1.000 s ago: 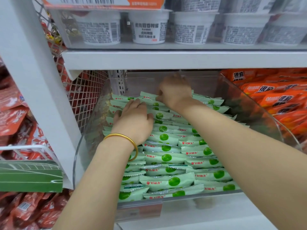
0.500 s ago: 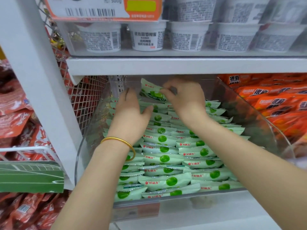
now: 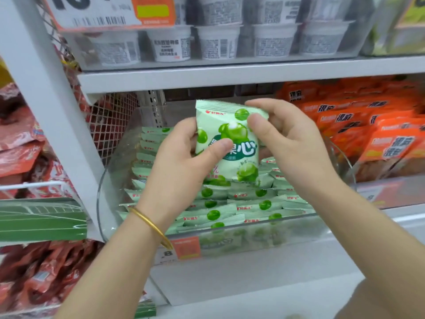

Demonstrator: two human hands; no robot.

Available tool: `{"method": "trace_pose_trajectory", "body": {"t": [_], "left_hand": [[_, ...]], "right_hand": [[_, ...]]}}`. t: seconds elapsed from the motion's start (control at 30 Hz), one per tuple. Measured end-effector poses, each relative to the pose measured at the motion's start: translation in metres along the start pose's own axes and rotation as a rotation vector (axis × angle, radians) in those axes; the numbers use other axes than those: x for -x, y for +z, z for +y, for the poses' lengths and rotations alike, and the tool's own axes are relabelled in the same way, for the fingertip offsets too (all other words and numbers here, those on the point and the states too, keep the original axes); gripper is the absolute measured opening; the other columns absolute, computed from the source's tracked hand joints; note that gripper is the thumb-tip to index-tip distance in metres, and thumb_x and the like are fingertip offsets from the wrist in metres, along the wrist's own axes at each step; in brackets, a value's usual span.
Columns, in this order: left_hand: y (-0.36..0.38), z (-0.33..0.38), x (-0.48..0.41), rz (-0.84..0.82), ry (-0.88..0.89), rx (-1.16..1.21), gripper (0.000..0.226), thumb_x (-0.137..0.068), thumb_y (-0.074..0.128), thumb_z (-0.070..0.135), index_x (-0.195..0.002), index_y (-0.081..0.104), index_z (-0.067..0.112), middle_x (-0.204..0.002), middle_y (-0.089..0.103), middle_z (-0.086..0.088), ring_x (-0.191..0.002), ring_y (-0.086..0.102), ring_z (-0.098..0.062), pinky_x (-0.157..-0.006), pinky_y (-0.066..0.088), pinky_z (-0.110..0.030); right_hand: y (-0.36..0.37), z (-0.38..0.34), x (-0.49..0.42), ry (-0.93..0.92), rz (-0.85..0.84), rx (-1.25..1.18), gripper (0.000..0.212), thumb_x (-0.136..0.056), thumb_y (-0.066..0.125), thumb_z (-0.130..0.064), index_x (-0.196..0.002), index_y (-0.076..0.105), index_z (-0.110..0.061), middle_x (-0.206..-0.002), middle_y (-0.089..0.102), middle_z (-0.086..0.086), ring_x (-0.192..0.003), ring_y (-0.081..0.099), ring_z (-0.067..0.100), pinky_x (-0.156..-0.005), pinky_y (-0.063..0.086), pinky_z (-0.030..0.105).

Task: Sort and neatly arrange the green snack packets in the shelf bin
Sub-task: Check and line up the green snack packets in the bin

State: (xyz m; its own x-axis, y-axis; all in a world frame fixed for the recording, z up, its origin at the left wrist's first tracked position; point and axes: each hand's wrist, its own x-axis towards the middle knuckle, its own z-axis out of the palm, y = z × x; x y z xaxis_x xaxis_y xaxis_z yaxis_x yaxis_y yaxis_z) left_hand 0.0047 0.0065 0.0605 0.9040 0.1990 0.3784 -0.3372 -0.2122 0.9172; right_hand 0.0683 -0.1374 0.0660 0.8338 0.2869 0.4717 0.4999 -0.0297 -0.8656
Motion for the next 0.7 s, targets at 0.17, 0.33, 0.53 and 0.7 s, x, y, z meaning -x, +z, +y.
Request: {"method": "trace_pose_trajectory", "body": {"t": [0.17, 0.33, 0.53, 0.7], "left_hand": [[0.004, -0.011, 0.004, -0.154, -0.118, 0.111, 0.054, -0.075, 0.074, 0.017, -0.124, 0.051, 0.012, -0.108, 0.07, 0.0, -0.095, 0.068, -0.012, -0.073, 0.056, -0.025], [0.005, -0.015, 0.005, -0.24, -0.134, 0.113, 0.082, -0.072, 0.068, -0.009, -0.142, 0.033, 0.018, -0.123, 0.063, -0.003, -0.106, 0.064, -0.016, -0.081, 0.054, -0.025], [0.004, -0.014, 0.008, -0.229, -0.073, 0.086, 0.091, -0.071, 0.065, -0.003, -0.139, 0.023, 0.041, -0.127, 0.059, -0.001, -0.106, 0.065, -0.016, -0.082, 0.055, -0.027], [0.003, -0.019, 0.005, -0.253, -0.028, -0.014, 0.087, -0.077, 0.067, -0.003, -0.136, 0.026, 0.047, -0.145, 0.041, 0.007, -0.13, 0.045, -0.014, -0.096, 0.049, -0.031]], "right_hand": [[-0.003, 0.008, 0.001, 0.062, 0.052, 0.0, 0.012, -0.083, 0.067, -0.026, -0.091, 0.057, -0.025, -0.083, 0.053, 0.041, -0.06, 0.052, 0.029, -0.05, 0.044, 0.04], [-0.006, 0.017, -0.004, 0.1, 0.097, 0.04, 0.016, -0.076, 0.062, -0.039, -0.087, 0.055, -0.029, -0.088, 0.056, 0.038, -0.075, 0.057, 0.049, -0.062, 0.047, 0.06], [-0.009, 0.021, -0.005, 0.147, 0.054, 0.021, 0.011, -0.077, 0.06, -0.038, -0.083, 0.055, -0.03, -0.096, 0.057, 0.035, -0.084, 0.058, 0.048, -0.069, 0.049, 0.059], [-0.014, 0.023, -0.003, 0.27, 0.01, -0.174, 0.014, -0.093, 0.054, -0.009, -0.082, 0.05, -0.016, -0.082, 0.058, 0.02, -0.059, 0.058, 0.016, -0.043, 0.046, 0.023]]}}
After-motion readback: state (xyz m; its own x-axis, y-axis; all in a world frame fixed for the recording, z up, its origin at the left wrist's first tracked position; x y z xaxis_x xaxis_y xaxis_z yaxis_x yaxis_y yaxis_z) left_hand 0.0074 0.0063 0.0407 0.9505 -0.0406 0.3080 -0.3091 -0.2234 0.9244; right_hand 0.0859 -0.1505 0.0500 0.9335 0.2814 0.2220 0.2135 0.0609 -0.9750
